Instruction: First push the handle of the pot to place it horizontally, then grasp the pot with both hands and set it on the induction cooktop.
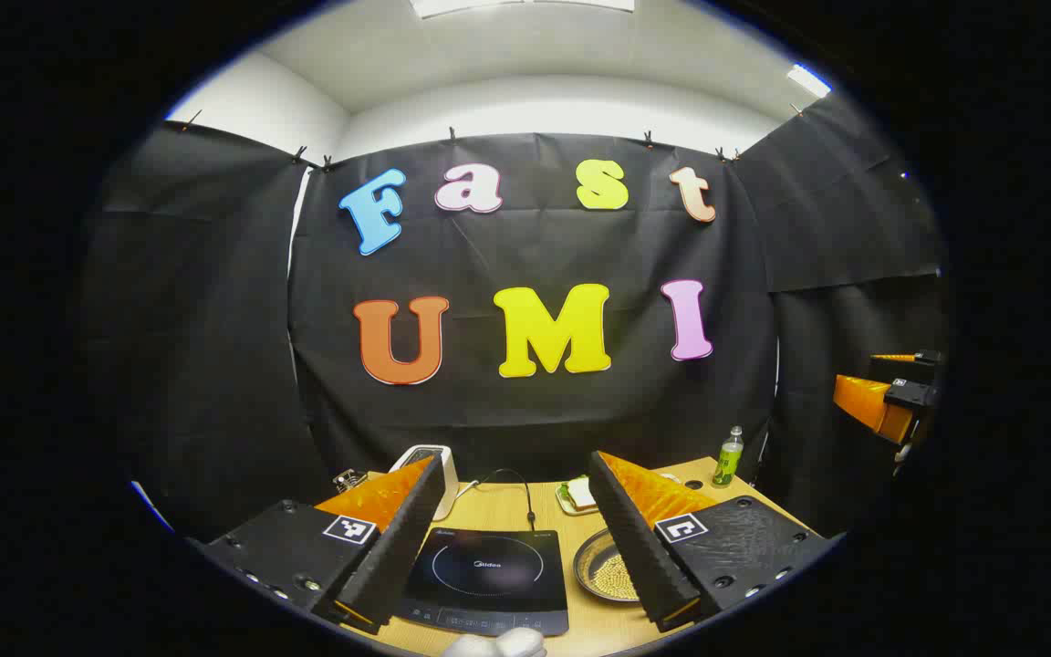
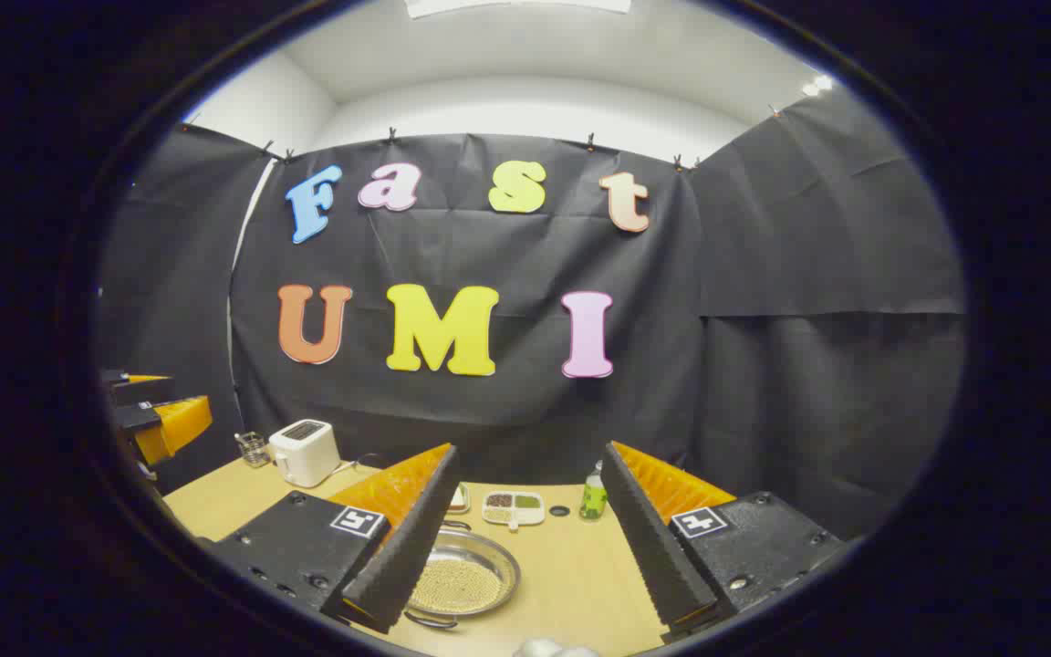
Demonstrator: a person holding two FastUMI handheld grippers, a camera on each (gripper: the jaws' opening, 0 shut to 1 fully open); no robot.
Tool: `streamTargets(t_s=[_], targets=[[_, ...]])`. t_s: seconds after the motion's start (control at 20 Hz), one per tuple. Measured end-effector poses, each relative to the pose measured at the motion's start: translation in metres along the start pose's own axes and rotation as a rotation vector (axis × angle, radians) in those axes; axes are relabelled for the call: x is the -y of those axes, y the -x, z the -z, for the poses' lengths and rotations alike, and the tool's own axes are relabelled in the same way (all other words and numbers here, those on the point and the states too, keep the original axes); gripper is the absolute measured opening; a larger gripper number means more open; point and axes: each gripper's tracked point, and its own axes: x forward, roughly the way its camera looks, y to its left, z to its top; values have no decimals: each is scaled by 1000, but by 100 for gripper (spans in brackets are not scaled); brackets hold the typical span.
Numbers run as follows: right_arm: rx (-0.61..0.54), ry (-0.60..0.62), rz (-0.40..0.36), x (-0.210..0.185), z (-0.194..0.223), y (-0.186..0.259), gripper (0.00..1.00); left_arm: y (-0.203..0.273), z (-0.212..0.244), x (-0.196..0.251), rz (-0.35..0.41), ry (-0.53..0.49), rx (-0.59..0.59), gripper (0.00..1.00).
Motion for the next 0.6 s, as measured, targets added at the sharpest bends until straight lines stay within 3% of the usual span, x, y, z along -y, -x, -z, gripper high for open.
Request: streamTargets(t_s=[0.05, 0.6], targets=[[-2, -3, -6, -2, 1, 1, 98, 0, -1, -1, -2, 3, 2, 95], [-8, -11, -17, -7, 7, -2, 98, -1, 4, -8, -17, -13, 0, 95]])
